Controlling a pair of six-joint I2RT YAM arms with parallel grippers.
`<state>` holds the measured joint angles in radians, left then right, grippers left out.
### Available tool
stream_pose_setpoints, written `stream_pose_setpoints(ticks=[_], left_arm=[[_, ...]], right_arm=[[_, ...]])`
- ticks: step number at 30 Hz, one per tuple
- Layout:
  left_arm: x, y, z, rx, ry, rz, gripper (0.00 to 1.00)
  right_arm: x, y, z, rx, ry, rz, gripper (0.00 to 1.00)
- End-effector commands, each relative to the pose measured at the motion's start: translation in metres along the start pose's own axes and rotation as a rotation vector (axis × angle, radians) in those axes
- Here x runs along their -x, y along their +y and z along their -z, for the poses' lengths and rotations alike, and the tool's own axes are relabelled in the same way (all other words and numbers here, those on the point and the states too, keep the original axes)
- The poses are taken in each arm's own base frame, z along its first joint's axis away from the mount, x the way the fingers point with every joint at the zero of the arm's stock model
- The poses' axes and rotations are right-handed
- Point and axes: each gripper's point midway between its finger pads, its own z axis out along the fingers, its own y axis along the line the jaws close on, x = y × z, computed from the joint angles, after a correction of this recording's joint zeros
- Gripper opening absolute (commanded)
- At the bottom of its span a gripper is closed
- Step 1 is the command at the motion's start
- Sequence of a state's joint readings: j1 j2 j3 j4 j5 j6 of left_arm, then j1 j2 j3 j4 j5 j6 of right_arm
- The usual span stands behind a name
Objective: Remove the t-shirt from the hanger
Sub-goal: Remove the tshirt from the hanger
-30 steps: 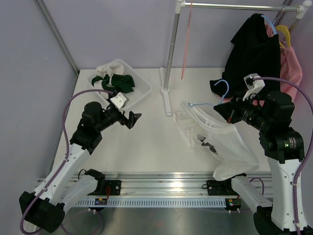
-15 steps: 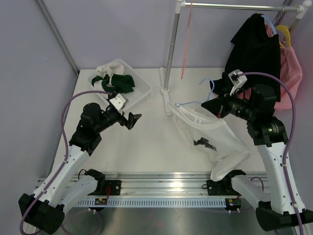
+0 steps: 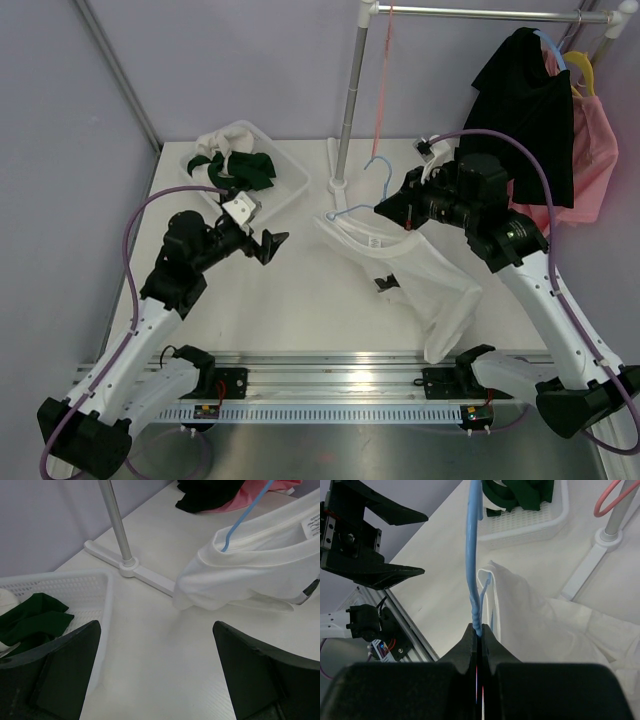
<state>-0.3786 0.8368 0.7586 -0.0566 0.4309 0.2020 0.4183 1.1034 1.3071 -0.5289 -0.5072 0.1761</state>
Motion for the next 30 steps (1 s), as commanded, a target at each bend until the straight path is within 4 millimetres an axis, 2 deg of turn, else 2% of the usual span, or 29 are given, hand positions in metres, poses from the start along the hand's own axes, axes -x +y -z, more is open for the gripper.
stream_pose_setpoints(ticks=[1,3,9,17,24,30], left_arm=[[0.012,-0.009,0.001,-0.051,-0.063,-0.038,0.99],[0.009,-0.021,0.002,-0.117,-0.068,-0.061,0.99],[0.01,-0.031,0.004,-0.18,-0.092,-0.107,0.99],[0.012,-0.03,0.005,-0.168,-0.115,-0.117,0.99],[0.008,-0.038,0.004,-0.215,-0.115,-0.128,0.98],[0.002,-0.045,0.0,-0.263,-0.101,-0.132,0.86]], right_arm=[[0.038,0.013,0.004,0.009,-0.116,0.073,0.0],[0.036,0.016,0.003,0.016,-0.108,0.074,0.0],[0.026,0.029,-0.004,0.06,-0.06,0.099,0.0],[0.021,0.043,-0.025,0.076,-0.011,0.13,0.0],[0.016,0.054,-0.024,0.122,0.0,0.152,0.0],[0.012,0.066,-0.024,0.17,0.013,0.177,0.0]])
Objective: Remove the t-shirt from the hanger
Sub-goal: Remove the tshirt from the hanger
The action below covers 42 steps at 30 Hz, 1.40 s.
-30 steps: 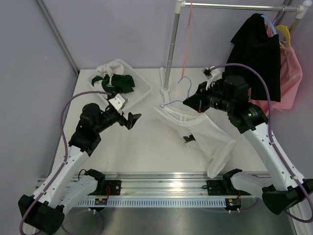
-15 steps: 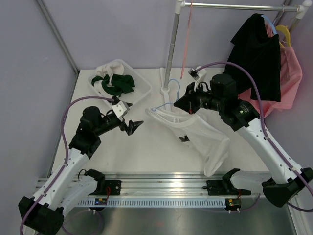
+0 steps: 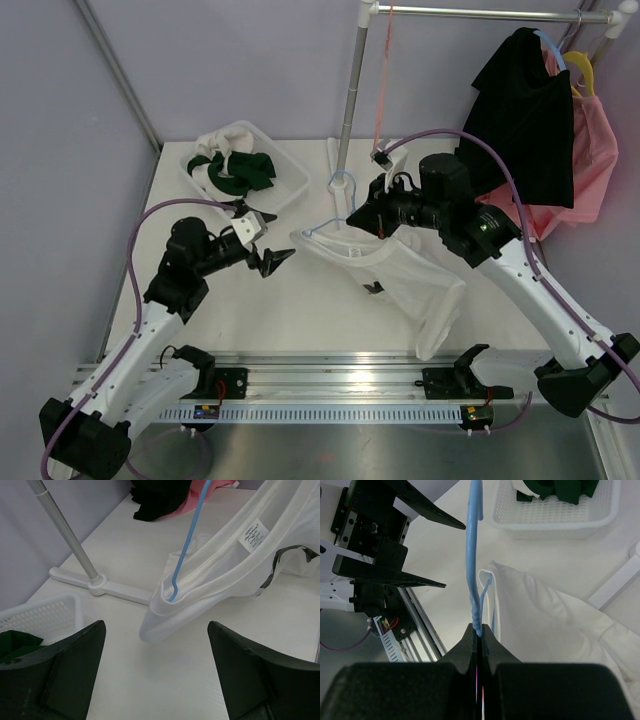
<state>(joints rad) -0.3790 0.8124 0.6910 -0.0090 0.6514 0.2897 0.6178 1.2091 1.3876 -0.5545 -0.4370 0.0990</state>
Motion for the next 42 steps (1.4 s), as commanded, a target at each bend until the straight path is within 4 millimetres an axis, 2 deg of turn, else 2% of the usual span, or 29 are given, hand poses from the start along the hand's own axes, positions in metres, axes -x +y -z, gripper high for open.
stream_pose_setpoints(ticks=[1,6,9,15,17,22,27,29,30,32,33,36,42], left_arm=[[0.006,-0.004,-0.006,-0.046,-0.035,-0.042,0.85],[0.0,-0.002,-0.014,-0.035,-0.006,-0.037,0.79],[-0.004,-0.003,-0.017,-0.034,0.004,-0.047,0.67],[-0.008,0.002,-0.021,-0.014,0.015,-0.035,0.6],[-0.008,0.002,-0.022,-0.013,0.015,-0.033,0.53],[-0.011,0.011,-0.025,0.022,0.037,-0.015,0.52],[-0.015,0.009,-0.029,0.003,0.055,0.004,0.54],[-0.017,0.008,-0.03,-0.005,0.059,0.01,0.48],[-0.017,0.008,-0.03,-0.01,0.059,0.011,0.38],[-0.016,0.005,-0.03,-0.027,0.057,0.009,0.28],[-0.016,0.003,-0.03,-0.034,0.058,0.011,0.18],[-0.014,0.0,-0.028,-0.046,0.048,-0.003,0.02],[-0.013,0.012,-0.031,0.006,0.075,0.012,0.0]], right_arm=[[0.028,0.023,0.01,0.067,-0.079,0.069,0.0],[0.025,0.024,0.004,0.071,-0.06,0.077,0.0],[0.025,0.025,0.001,0.075,-0.051,0.079,0.0],[0.024,0.029,-0.004,0.092,-0.043,0.09,0.0],[0.024,0.03,-0.004,0.097,-0.042,0.097,0.0],[0.022,0.033,-0.004,0.111,-0.041,0.11,0.0],[0.022,0.036,-0.002,0.126,-0.045,0.118,0.0],[0.021,0.036,-0.002,0.129,-0.044,0.118,0.0],[0.022,0.037,-0.002,0.131,-0.046,0.122,0.0],[0.022,0.036,-0.003,0.131,-0.047,0.121,0.0],[0.022,0.036,-0.003,0.13,-0.046,0.121,0.0],[0.023,0.036,-0.004,0.131,-0.049,0.126,0.0],[0.023,0.032,-0.006,0.116,-0.05,0.131,0.0]])
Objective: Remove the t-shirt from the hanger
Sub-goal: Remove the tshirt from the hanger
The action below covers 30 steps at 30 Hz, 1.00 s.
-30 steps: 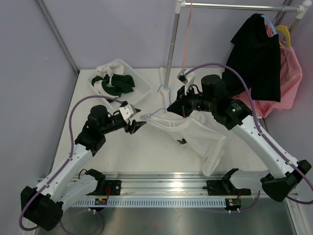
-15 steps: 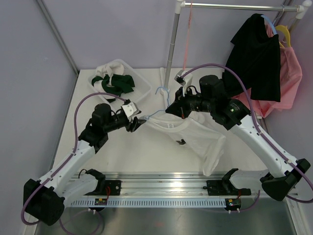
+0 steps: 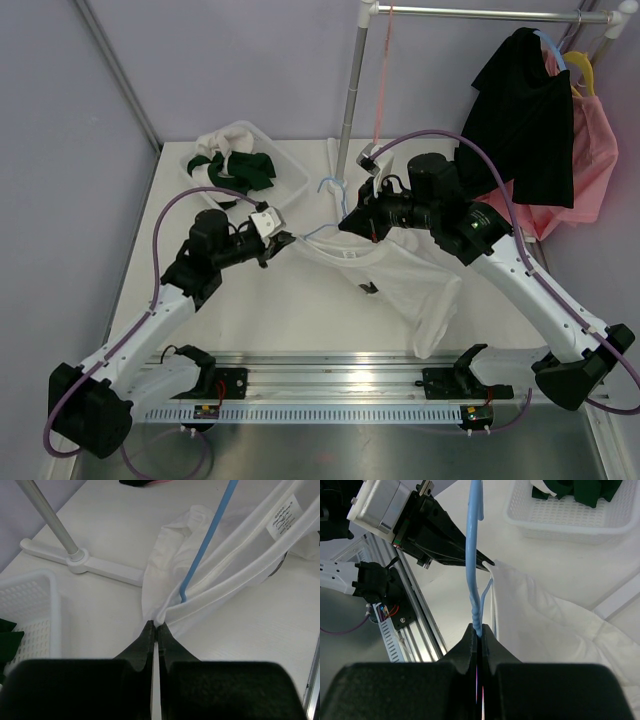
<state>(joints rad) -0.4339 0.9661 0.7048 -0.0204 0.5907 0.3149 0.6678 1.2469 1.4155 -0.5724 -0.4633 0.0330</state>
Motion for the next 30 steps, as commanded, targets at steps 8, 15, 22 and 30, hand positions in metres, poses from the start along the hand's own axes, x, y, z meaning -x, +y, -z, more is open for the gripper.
stream_pose_setpoints(ticks=[8,15,22,30], left_arm=[[0.015,0.033,-0.009,0.11,0.034,0.02,0.0],[0.009,0.04,-0.013,0.139,0.059,0.039,0.0],[0.001,0.056,-0.016,0.193,0.114,0.074,0.0],[-0.007,0.058,-0.02,0.178,0.146,0.1,0.0]], right_arm=[[0.023,0.012,0.013,0.012,-0.088,0.076,0.0],[0.016,0.011,0.028,-0.026,-0.105,0.118,0.0],[0.012,0.012,0.039,-0.044,-0.117,0.128,0.0],[0.017,0.018,0.053,-0.049,-0.171,0.145,0.0]])
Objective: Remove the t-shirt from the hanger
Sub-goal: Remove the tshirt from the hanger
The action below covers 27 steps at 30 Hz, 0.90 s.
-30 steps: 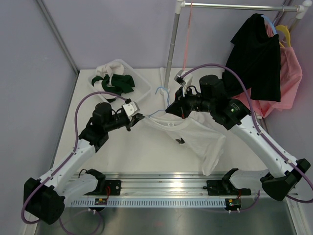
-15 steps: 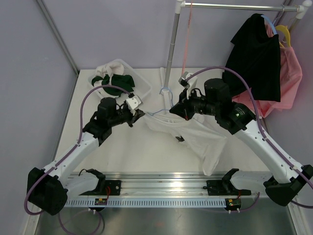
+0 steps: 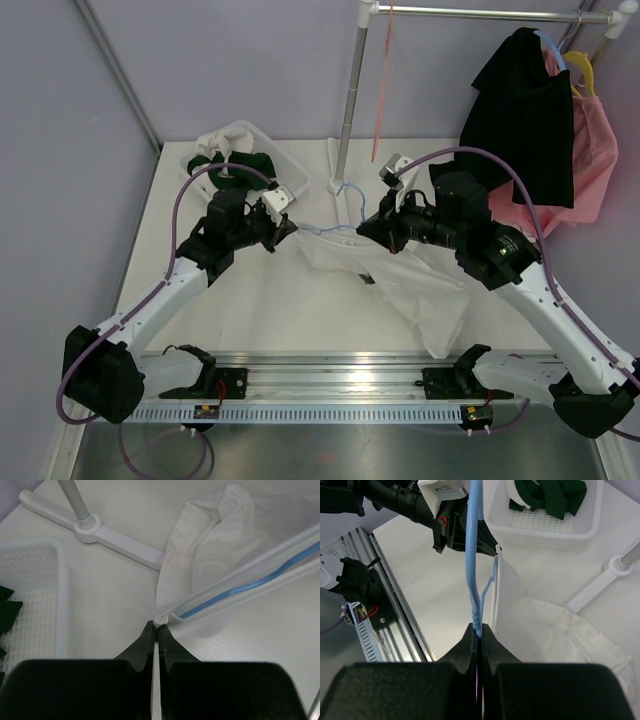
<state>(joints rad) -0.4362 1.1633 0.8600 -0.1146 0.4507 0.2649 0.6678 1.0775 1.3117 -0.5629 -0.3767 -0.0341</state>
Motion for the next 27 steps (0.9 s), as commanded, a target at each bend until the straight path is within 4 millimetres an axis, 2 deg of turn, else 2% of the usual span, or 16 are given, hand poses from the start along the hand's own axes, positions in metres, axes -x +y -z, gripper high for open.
stream_pose_setpoints(ticks=[1,10,17,22,27], left_arm=[[0.013,0.022,0.002,0.083,-0.01,-0.01,0.0],[0.019,0.015,0.008,0.06,-0.037,-0.019,0.0],[0.027,0.033,0.019,0.176,-0.08,0.01,0.0],[0.027,0.025,0.02,0.133,-0.088,-0.004,0.0],[0.032,0.022,0.026,0.13,-0.124,-0.029,0.0]], right_arm=[[0.025,0.014,0.017,0.023,-0.108,0.041,0.0],[0.044,0.009,0.027,-0.03,-0.207,0.05,0.0],[0.06,-0.004,0.033,-0.118,-0.297,0.003,0.0],[0.084,-0.006,0.042,-0.138,-0.438,-0.013,0.0],[0.1,-0.003,0.036,-0.105,-0.517,-0.06,0.0]])
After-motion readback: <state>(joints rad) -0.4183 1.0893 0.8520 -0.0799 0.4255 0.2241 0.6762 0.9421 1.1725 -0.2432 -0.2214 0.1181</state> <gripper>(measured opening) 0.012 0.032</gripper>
